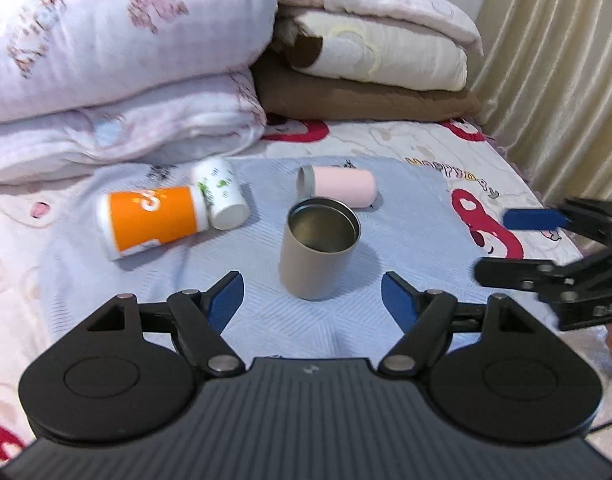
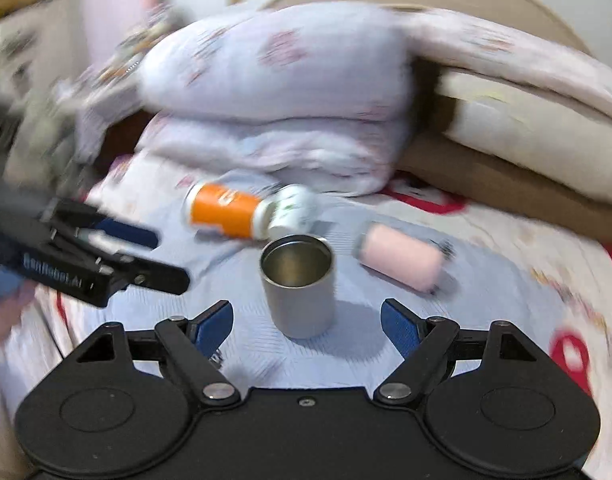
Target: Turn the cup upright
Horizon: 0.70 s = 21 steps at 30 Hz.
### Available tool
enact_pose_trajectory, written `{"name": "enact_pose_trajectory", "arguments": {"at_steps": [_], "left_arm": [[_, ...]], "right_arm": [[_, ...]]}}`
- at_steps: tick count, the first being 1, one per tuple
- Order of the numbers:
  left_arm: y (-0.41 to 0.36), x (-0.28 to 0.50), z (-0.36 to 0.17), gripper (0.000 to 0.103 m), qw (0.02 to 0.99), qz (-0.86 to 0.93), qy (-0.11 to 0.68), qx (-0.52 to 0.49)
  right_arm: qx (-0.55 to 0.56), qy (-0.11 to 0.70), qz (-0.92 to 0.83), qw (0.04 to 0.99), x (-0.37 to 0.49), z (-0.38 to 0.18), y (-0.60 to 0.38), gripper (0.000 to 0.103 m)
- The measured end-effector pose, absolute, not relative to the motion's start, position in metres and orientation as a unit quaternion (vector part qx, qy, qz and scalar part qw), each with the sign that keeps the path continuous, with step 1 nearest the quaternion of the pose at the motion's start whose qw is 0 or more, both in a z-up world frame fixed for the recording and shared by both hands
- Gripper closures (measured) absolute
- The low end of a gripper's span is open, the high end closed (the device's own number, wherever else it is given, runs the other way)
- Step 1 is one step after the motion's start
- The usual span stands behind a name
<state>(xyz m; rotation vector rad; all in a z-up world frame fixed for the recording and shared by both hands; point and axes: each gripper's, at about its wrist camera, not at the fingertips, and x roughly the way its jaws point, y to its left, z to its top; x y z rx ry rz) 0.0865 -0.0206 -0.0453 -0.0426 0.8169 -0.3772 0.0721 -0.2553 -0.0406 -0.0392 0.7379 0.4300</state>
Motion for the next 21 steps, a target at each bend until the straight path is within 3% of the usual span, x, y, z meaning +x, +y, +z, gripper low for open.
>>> {"name": "enact_pose_trajectory", "arguments": {"at_steps": [8, 21], "left_arm": [[-0.004, 0.045, -0.005, 0.024, 0.911, -0.151, 0.383, -0.015], [0.015, -0.003, 0.024, 0.022, 0.923, -0.103, 0.37, 0.005]], "right_arm": [[-0.004, 0.291, 0.133, 0.947, 0.002, -0.001, -0.248, 0.017], [0.005, 0.285, 0.063, 0.957, -0.042, 0.03, -0.234, 0.014]]}}
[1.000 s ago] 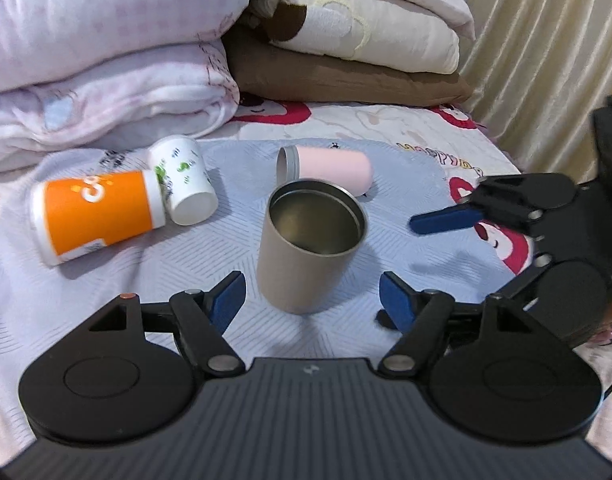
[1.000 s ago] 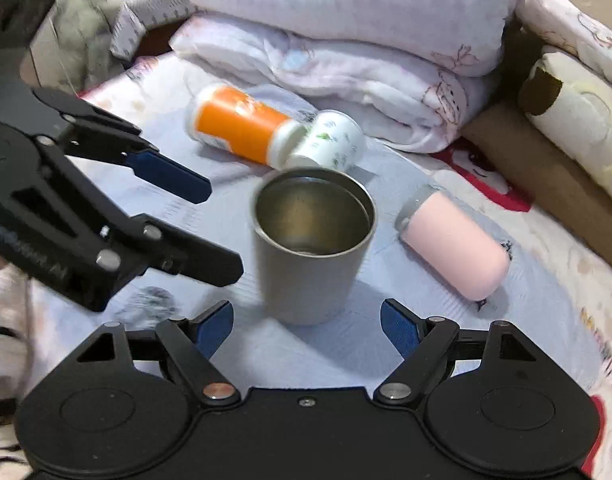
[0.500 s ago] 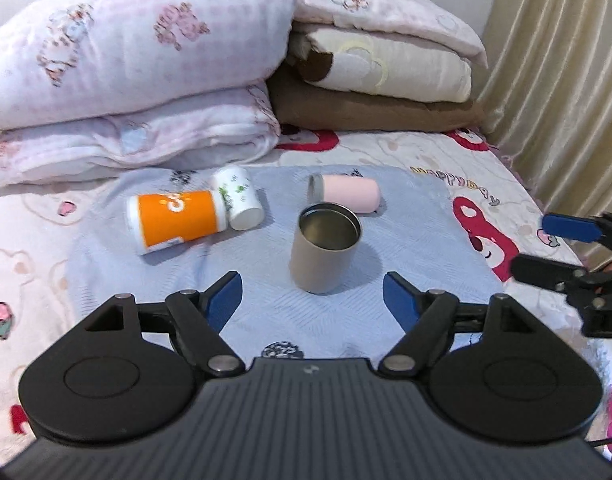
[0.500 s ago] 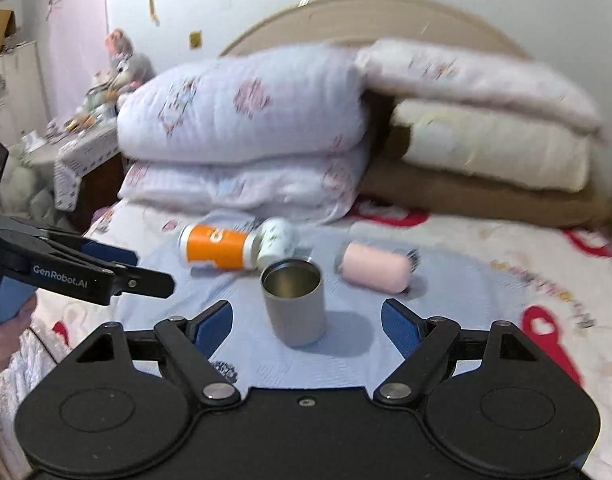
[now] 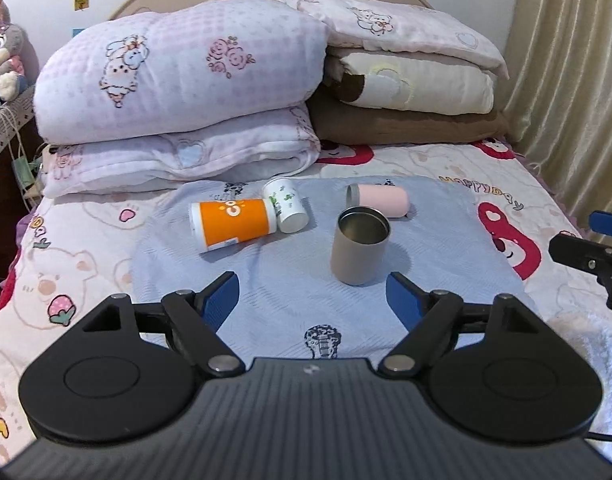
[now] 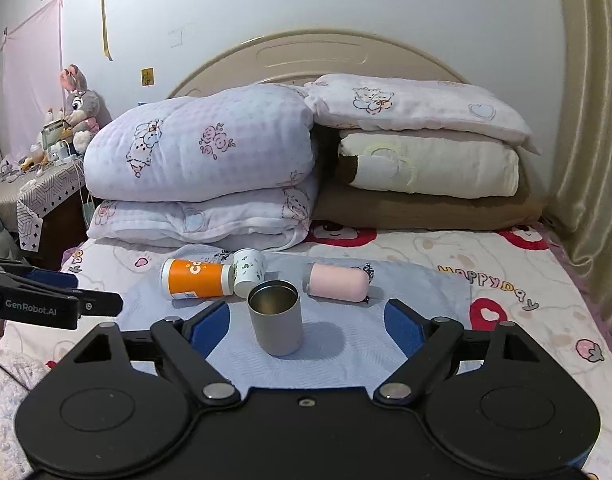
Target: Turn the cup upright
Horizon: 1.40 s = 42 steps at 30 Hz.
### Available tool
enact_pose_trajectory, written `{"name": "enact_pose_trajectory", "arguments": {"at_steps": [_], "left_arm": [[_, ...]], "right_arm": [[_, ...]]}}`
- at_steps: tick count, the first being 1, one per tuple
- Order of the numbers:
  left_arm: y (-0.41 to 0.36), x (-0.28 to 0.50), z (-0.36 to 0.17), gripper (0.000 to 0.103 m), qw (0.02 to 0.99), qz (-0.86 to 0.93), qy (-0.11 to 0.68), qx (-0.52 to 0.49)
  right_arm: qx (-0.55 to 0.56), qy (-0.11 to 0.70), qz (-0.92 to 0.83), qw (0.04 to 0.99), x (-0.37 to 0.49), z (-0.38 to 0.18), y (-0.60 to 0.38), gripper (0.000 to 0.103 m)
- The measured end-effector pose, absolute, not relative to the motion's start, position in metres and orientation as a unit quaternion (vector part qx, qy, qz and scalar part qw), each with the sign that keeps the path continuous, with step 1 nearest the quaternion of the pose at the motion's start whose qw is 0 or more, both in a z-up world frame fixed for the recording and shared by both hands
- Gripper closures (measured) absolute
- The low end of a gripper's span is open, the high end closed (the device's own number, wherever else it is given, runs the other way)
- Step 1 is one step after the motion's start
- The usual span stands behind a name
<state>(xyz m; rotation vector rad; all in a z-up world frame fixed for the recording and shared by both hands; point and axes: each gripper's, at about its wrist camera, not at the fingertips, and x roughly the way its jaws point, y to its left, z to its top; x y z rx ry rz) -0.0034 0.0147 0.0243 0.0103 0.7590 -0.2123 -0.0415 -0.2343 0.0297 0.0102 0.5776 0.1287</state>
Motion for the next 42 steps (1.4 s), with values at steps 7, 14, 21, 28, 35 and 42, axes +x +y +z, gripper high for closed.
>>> {"name": "enact_pose_trajectory", "arguments": {"at_steps": [7, 14, 21, 28, 35, 42], "left_arm": [[0.02, -0.016, 0.024, 0.013, 0.924, -0.102, 0.368, 0.004], [0.018, -0.021, 0.02, 0.006, 0.925, -0.092, 0.369, 0.02], [0.018, -0.02, 0.015, 0.002, 0.92, -0.086, 0.381, 0.028], [0.02, -0.014, 0.006, 0.0, 0.915, -0.06, 0.397, 0.038], [0.027, -0.009, 0.0, 0.0, 0.909, -0.05, 0.414, 0.031], [0.029, -0.008, 0.001, 0.0, 0.908, -0.044, 0.416, 0.032]], "right_arm": [[0.004, 0.297, 0.0, 0.955, -0.047, 0.026, -0.228, 0.001], [0.012, 0.302, -0.026, 0.953, -0.051, 0.025, -0.226, 0.001], [0.015, 0.316, -0.031, 0.948, -0.052, 0.021, -0.224, 0.001], [0.014, 0.324, -0.045, 0.945, -0.052, 0.019, -0.223, 0.001], [0.006, 0.332, -0.052, 0.942, -0.051, 0.016, -0.218, 0.001], [0.005, 0.333, -0.052, 0.941, -0.05, 0.015, -0.216, 0.001]]}}
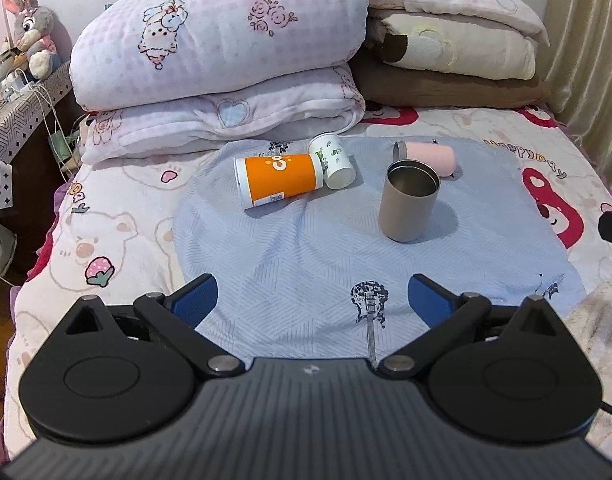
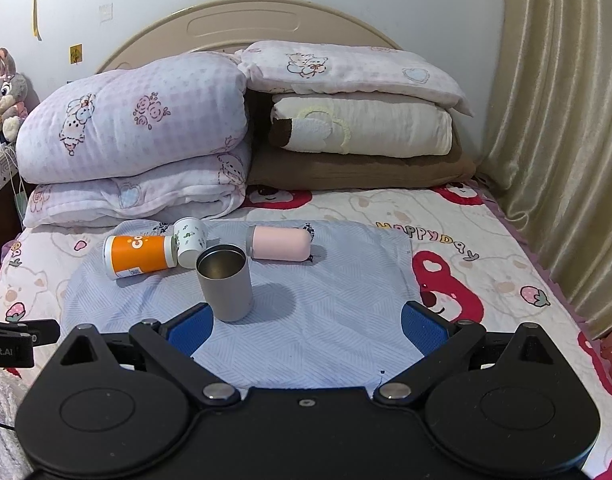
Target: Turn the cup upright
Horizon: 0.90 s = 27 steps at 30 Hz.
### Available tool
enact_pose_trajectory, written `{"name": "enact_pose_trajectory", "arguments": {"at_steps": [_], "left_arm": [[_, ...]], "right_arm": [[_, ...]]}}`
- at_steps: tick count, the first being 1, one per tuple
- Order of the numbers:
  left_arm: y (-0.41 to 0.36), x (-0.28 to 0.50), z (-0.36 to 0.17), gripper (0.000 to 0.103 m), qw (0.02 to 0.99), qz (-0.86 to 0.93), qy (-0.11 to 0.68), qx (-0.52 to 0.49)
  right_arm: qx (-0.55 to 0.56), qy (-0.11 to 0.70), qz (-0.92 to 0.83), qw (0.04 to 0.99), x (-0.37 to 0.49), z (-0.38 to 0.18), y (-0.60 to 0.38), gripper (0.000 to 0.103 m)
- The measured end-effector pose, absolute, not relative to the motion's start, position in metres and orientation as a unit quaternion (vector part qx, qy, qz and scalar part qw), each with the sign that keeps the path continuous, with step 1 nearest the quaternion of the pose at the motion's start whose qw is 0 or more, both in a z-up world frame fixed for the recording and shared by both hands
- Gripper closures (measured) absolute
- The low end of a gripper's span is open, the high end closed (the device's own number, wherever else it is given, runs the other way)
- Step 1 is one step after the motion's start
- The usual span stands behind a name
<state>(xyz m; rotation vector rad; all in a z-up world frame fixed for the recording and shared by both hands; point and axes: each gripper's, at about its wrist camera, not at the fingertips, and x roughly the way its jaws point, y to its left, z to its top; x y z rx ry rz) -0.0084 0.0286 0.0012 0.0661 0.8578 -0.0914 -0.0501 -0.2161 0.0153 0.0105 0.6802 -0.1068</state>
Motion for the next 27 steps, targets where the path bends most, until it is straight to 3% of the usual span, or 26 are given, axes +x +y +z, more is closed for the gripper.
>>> {"name": "enact_pose_trajectory", "arguments": {"at_steps": [27], "left_arm": [[0.0344, -0.005, -0.0076, 0.0, 0.895, -0.046, 0.443, 0.025]], "right_arm": [[0.008, 0.338, -0.067, 0.939, -0.0465, 0.0144, -0.2197, 0.001]]}}
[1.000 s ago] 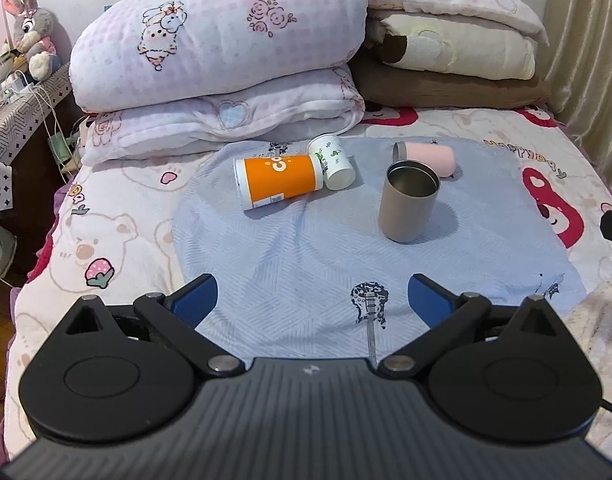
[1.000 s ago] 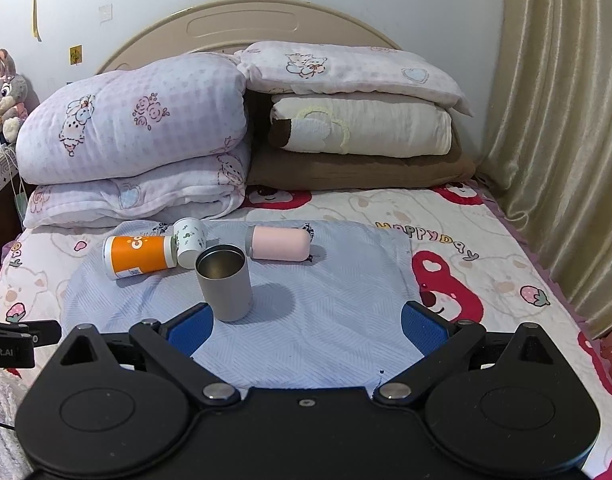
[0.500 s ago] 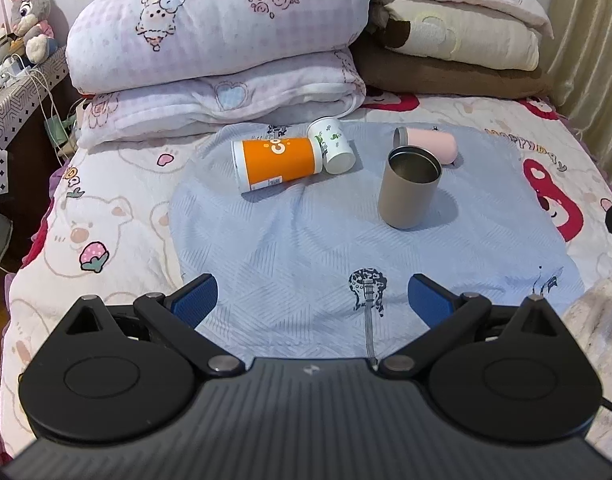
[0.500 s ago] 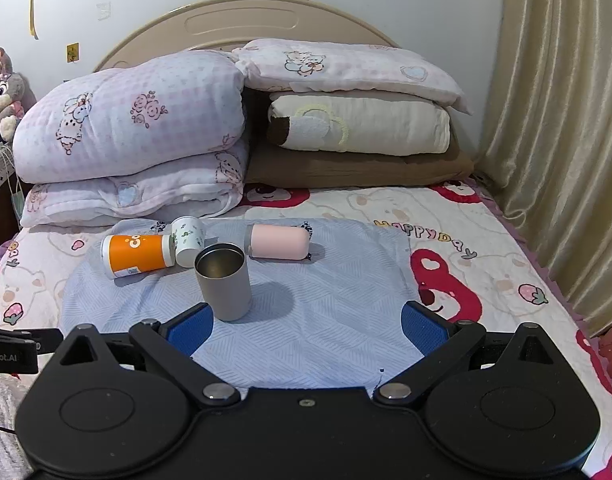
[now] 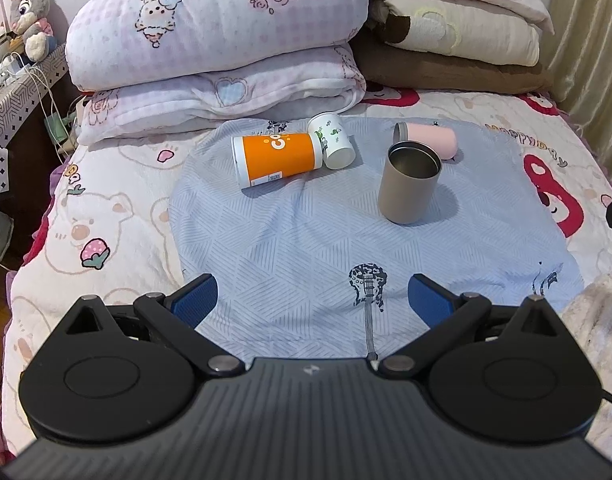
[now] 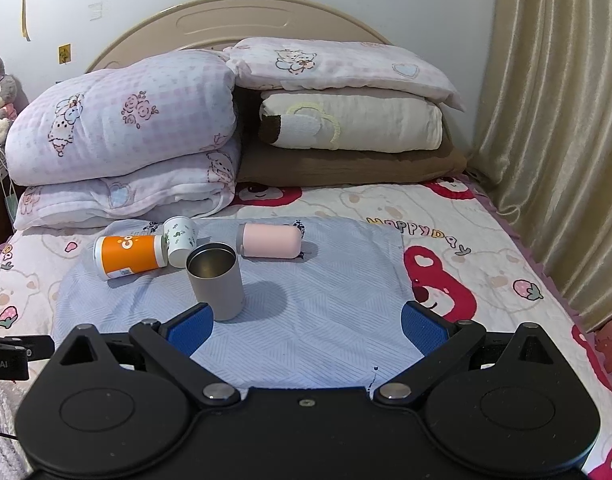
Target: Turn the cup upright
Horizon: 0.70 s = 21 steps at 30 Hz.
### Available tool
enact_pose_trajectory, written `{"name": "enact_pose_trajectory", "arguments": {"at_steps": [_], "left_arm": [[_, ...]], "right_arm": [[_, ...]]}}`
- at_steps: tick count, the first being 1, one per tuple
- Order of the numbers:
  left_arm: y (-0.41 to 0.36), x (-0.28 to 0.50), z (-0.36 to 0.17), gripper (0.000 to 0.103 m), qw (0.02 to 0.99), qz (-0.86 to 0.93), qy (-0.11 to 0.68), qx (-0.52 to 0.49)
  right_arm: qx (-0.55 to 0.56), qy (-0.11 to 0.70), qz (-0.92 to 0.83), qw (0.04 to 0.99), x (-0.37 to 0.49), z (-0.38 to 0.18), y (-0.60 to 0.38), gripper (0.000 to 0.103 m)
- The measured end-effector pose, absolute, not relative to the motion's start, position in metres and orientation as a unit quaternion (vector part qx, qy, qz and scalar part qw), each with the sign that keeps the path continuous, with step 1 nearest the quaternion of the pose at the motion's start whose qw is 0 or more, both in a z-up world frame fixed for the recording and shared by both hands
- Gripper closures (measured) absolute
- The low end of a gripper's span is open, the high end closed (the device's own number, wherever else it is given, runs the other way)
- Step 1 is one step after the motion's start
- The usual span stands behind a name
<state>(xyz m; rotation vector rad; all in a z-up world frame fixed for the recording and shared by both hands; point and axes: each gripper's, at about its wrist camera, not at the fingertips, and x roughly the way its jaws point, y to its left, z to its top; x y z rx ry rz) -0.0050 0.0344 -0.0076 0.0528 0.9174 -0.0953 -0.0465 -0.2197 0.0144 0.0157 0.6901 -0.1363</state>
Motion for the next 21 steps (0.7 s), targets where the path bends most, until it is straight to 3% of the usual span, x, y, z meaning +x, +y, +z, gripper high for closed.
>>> {"name": "enact_pose_trajectory", "arguments": {"at_steps": [21], "left_arm": [[0.0302, -0.0023, -0.0061, 0.0, 0.892, -0.043, 0.449, 0.036]], "right_arm": [[0.003, 0.339, -0.072, 0.938, -0.0472, 0.0137, -0.2248, 0.001]]}}
